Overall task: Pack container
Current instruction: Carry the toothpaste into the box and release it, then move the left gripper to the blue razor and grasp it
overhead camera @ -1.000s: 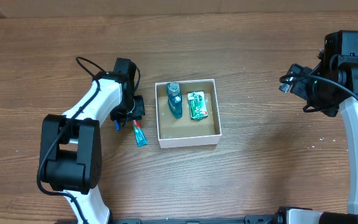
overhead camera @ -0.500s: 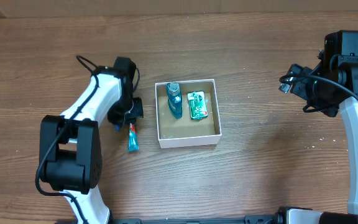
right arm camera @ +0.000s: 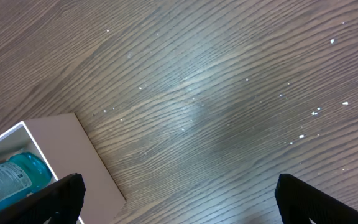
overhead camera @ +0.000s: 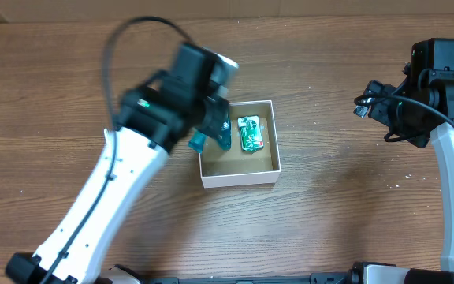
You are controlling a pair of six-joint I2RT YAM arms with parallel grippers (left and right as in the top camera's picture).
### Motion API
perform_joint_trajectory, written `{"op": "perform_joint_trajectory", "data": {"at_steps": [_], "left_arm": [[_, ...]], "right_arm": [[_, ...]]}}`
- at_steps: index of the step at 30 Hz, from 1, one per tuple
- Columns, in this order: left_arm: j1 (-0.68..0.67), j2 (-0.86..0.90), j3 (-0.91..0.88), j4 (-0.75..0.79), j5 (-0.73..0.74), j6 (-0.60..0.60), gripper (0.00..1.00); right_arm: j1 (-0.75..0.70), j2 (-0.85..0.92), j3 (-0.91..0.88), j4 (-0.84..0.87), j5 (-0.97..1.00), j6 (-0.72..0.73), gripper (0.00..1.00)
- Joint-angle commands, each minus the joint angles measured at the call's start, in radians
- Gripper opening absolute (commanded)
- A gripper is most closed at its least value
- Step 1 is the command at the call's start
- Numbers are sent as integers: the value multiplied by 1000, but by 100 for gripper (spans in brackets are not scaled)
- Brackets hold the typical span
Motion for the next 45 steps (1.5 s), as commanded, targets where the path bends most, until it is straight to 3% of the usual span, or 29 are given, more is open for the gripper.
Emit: {"op": "perform_joint_trajectory", "data": {"at_steps": [1, 10, 14, 16, 18, 19, 20, 23, 25, 28, 32, 38, 45], "left_arm": [[-111, 85, -4, 13, -48, 240, 4], [-136, 343, -4, 8, -39, 200, 4], [-148, 380, -2, -5, -21, 155, 6], [-164, 370, 27, -41, -23, 153, 28], [-179, 351, 96, -106, -31, 152, 43], [-185, 339, 143, -146, -34, 148, 74], [-188, 327, 187, -183, -39, 135, 86], [-189, 281, 341, -303, -106, 56, 89], [-180, 237, 416, -355, -196, -22, 100], [-132, 163, 438, -376, -310, -158, 100], [74, 111, 438, -415, -296, -291, 100], [388, 164, 326, -375, -76, -293, 100], [520, 315, 47, -199, 1, -293, 100]], "right_arm": [[-5, -18, -4, 4, -2, -3, 100], [-5, -18, -4, 5, -2, -4, 100], [-5, -18, -4, 4, -2, -4, 100], [-5, -18, -4, 5, -2, -4, 100], [-5, -18, -4, 5, -2, -4, 100], [-5, -18, -4, 6, -2, -4, 100], [-5, -18, -4, 6, -2, -4, 100], [-5, -18, -4, 8, -1, -9, 100], [-5, -18, -4, 7, -1, -15, 100], [-5, -18, -4, 8, -2, -16, 100], [-5, -18, -4, 8, -2, -19, 100], [-5, -18, -4, 8, -2, -19, 100], [-5, -18, -4, 9, -2, -19, 100]]}}
